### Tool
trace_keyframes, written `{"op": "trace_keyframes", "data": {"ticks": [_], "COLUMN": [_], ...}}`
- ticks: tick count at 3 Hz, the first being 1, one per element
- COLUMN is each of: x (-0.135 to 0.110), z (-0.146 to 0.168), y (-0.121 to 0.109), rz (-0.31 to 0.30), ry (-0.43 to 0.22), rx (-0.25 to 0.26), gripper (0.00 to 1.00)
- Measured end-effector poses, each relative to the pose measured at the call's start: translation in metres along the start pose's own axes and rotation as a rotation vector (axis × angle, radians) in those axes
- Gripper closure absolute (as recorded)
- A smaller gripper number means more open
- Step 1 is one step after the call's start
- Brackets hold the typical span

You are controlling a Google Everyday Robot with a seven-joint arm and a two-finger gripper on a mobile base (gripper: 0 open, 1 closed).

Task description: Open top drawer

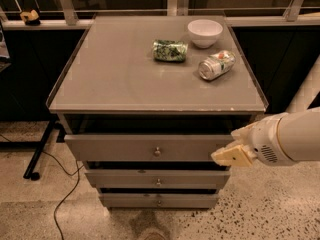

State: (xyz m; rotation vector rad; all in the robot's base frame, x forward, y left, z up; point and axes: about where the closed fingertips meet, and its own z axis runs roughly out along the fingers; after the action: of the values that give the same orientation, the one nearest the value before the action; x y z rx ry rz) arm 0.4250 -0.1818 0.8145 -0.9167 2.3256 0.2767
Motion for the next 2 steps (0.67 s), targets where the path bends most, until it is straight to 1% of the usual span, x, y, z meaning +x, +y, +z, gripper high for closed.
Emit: {"op": "trace_keyframes", "data": {"ticks": [2], "x": [-0.0008], "z": [-0.0003], "y": [0.0022], "rz": [-0.005], "ry": [-0.003], "rx": [0.007], "gripper": [0.89]}}
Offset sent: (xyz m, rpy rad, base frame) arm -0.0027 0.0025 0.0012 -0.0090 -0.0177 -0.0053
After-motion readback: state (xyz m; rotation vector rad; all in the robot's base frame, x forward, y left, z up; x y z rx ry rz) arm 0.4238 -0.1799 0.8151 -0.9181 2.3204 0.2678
